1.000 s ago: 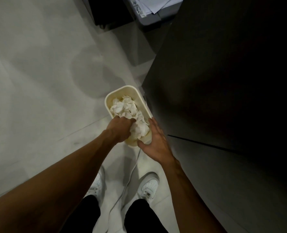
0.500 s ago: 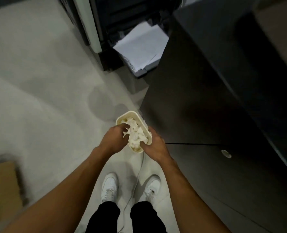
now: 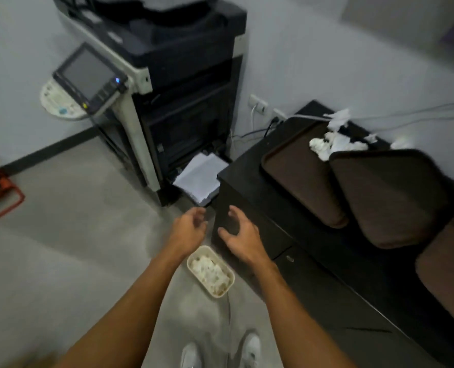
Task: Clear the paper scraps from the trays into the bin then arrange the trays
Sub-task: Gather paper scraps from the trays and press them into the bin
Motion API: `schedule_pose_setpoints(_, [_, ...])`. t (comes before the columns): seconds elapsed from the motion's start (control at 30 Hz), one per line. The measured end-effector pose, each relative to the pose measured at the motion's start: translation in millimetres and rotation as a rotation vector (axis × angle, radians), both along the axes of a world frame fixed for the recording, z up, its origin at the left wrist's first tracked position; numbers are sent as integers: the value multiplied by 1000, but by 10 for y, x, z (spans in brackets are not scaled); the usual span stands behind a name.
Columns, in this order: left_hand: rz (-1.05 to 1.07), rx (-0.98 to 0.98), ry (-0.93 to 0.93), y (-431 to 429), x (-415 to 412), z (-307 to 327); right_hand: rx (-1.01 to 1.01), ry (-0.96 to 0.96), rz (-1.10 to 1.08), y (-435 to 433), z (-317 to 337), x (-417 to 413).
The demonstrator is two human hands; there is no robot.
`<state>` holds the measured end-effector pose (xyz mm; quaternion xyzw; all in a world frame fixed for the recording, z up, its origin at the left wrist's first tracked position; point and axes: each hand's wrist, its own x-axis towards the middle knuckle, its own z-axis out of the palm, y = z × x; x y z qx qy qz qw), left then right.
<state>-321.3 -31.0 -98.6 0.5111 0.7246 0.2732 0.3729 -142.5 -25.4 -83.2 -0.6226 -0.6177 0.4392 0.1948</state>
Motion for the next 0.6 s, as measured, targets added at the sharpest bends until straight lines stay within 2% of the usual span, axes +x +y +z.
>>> schedule_pose_setpoints(0.33, [-191, 320, -71, 413, 699, 1508, 288, 100, -224, 199, 1396, 833])
schedule_pose_setpoints(0.6, [-301, 389, -83, 825, 1389, 2034, 408, 108, -361, 365, 1945, 1575])
